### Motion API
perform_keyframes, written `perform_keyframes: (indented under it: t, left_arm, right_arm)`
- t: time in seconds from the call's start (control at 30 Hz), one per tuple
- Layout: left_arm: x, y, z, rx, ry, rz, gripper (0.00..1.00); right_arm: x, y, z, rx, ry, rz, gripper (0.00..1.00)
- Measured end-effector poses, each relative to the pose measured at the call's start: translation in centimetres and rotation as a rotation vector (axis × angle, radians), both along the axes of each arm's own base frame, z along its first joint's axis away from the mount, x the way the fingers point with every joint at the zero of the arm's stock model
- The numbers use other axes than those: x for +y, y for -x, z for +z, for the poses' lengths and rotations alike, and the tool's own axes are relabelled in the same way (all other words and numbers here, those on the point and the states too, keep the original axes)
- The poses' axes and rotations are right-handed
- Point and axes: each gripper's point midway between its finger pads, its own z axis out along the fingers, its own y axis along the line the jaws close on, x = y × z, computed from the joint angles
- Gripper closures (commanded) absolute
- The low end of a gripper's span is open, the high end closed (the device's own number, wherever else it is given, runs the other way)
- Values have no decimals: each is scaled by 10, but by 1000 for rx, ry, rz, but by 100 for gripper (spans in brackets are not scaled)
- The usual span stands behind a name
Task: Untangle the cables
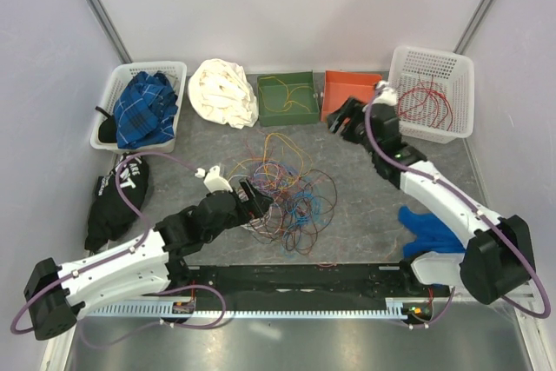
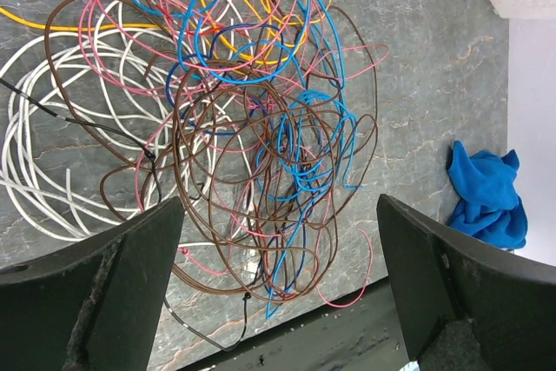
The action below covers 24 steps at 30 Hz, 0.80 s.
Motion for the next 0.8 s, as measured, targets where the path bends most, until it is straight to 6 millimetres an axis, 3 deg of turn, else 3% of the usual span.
perform_keyframes:
  t: [0.13, 0.23, 0.33, 0.47, 0.67, 0.8]
  left_arm:
    - [1, 0, 4, -16, 18, 2, 1]
    - [2, -2, 11, -38, 39, 11, 1]
    - [3, -4, 15, -51, 50, 21, 1]
    - [2, -4, 7, -35, 27, 21, 1]
    - [1, -2, -19, 5, -20, 9, 1]
    - [0, 1, -24, 13, -16, -2, 1]
  right_arm:
    - [57, 29, -33, 51, 83, 179, 26]
    - [76, 52, -64, 91, 140, 248, 26]
    - [62, 68, -103, 158, 200, 234, 25]
    - [41, 86, -137, 225, 237, 205, 25]
    - [34, 104, -167, 269, 202, 202, 25]
    - [46, 104, -174, 261, 138, 227, 25]
